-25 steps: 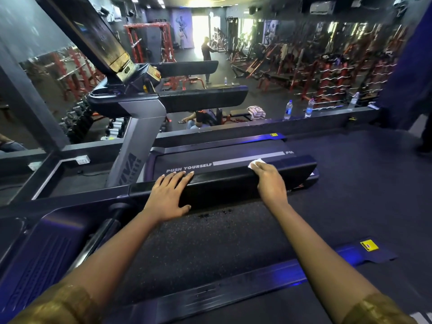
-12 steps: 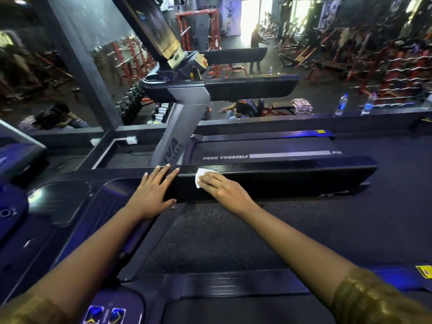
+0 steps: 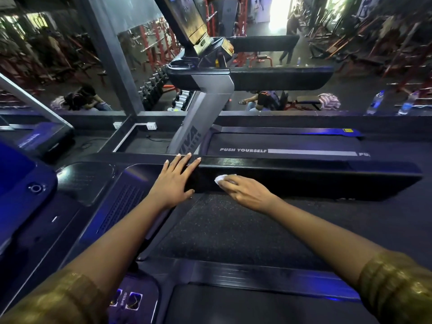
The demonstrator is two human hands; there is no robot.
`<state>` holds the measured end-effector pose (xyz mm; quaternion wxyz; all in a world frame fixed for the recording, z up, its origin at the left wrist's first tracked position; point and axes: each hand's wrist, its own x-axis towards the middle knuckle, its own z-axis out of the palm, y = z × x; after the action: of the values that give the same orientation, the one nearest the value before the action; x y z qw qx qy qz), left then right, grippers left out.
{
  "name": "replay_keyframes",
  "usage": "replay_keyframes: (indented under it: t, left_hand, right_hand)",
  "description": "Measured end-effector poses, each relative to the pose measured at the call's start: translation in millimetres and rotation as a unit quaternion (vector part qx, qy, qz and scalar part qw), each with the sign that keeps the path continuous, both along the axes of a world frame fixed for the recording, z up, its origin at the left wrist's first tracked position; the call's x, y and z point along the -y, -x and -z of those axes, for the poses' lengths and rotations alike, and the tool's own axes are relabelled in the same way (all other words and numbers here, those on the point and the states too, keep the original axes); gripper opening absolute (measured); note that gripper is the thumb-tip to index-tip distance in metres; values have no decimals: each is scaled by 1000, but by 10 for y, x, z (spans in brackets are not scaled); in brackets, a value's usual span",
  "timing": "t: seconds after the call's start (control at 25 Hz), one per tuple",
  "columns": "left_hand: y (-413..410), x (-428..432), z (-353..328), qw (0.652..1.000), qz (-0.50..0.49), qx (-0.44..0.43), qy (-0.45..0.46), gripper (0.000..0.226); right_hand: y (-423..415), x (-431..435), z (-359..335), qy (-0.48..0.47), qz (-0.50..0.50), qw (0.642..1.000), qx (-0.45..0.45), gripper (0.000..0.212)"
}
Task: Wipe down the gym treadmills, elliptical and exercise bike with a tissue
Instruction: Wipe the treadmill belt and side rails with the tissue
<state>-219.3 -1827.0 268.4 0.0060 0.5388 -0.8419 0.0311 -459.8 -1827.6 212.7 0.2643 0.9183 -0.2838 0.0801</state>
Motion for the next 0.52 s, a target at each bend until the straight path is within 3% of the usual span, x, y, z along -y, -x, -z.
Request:
replay_keyframes:
  t: [0.16,0.28,0.52]
  left_hand:
    - [7,-9,-1,1000,-1,-1,1,90]
    - [7,-7,-8,1000,-2,2,1,90]
    - [10,-7,-9,1000,-1,7,1,89]
  right_hand:
    - [133,-104,63,-30,3,998,57,38]
    - [47,-72,-166,20,-13,995,99,35]
    - [243,-136,-121,28,-6,997,73,40]
